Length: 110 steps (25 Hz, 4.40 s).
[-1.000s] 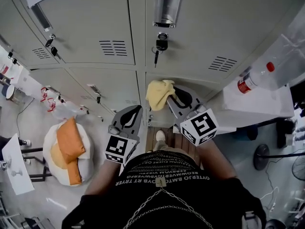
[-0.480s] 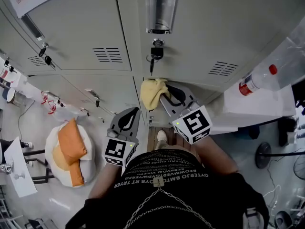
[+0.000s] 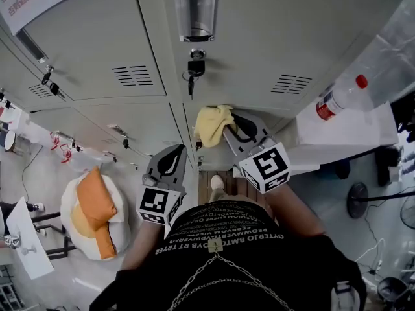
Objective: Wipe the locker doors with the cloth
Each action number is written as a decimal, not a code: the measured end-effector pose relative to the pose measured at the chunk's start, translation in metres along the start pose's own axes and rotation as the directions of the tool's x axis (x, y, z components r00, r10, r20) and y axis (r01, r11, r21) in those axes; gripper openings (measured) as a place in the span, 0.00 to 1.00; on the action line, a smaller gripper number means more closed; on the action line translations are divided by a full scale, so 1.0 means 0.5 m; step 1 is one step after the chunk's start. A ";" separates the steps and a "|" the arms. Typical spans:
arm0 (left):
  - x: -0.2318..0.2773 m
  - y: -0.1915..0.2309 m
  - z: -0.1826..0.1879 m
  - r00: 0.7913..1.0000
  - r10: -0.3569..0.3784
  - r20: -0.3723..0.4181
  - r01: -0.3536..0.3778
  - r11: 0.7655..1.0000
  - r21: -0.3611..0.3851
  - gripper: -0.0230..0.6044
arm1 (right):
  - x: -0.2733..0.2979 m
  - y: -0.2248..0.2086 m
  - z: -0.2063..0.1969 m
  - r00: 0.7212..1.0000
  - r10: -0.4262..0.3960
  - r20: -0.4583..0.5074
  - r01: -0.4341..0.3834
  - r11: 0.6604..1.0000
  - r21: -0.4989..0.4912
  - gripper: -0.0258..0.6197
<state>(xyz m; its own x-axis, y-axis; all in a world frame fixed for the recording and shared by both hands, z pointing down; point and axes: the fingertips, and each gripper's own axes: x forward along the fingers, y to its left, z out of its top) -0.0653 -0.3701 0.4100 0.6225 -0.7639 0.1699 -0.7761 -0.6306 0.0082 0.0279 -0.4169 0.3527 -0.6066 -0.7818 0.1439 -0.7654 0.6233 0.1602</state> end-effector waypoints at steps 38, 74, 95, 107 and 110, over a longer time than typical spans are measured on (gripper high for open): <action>-0.025 -0.092 -0.040 0.992 -0.112 -0.050 0.114 0.993 0.028 0.04 | -0.169 -0.084 -0.043 0.975 -0.215 -0.046 0.218 0.972 0.081 0.14; 0.012 -0.074 -0.026 0.994 -0.086 -0.061 0.088 0.996 0.029 0.04 | -0.048 -0.048 -0.133 0.983 -0.143 -0.117 0.141 0.990 -0.025 0.15; -0.003 -0.067 -0.048 0.990 -0.115 -0.084 0.118 0.993 0.028 0.04 | -0.200 -0.180 -0.208 0.900 -0.385 -0.205 0.398 0.917 0.028 0.15; -0.027 -0.057 -0.039 0.994 -0.102 -0.043 0.103 0.995 0.015 0.04 | -0.165 -0.081 -0.204 0.947 -0.251 -0.199 0.265 0.963 0.051 0.15; -0.042 -0.049 -0.040 0.995 -0.085 -0.045 0.085 0.996 -0.001 0.04 | -0.118 -0.030 -0.201 0.967 -0.169 -0.190 0.182 0.982 0.054 0.15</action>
<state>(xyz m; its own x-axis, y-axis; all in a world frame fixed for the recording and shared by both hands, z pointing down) -0.0614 -0.3360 0.4259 0.6814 -0.7004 0.2125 -0.7202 -0.6934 0.0237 0.0967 -0.3787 0.4402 -0.4168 -0.8588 0.2979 -0.8735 0.4691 0.1303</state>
